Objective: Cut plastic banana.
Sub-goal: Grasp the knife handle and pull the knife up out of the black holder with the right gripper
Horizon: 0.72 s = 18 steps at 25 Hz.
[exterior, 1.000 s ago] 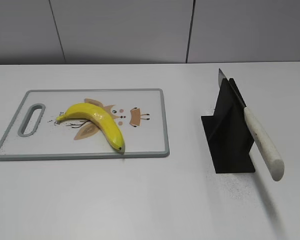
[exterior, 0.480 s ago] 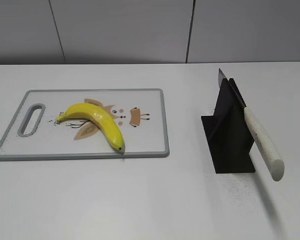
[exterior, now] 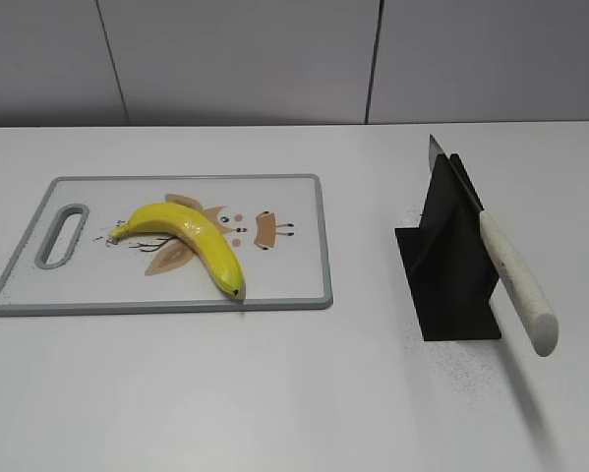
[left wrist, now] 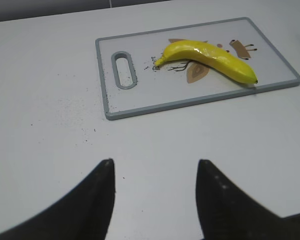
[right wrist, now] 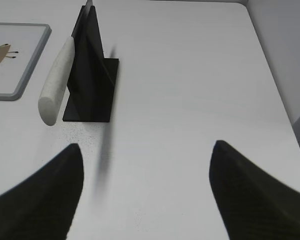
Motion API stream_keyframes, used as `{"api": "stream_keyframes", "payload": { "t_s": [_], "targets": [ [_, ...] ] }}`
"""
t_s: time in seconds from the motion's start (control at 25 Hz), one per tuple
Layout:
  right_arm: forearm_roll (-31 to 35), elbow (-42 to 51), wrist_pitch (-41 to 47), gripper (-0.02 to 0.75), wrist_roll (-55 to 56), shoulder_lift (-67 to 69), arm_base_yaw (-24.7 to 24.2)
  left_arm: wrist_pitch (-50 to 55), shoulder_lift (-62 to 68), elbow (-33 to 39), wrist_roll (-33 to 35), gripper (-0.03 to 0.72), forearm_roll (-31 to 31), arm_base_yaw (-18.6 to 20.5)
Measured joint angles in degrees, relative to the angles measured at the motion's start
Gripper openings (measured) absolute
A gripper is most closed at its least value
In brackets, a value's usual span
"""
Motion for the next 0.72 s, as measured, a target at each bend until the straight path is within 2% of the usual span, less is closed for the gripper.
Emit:
{"api": "stream_keyframes", "payload": {
  "t_s": [0.4,0.72],
  "targets": [
    [0.00,-0.42,0.13,0.591,0.00,1.32,0.00,0.00,0.00,0.00,0.00,0.508,0.00,0.00],
    [1.19,-10.12,6.14,0.591,0.00,19.97,0.00,0.00,0.00,0.00,0.00,0.508,0.00,0.00]
  ]
}}
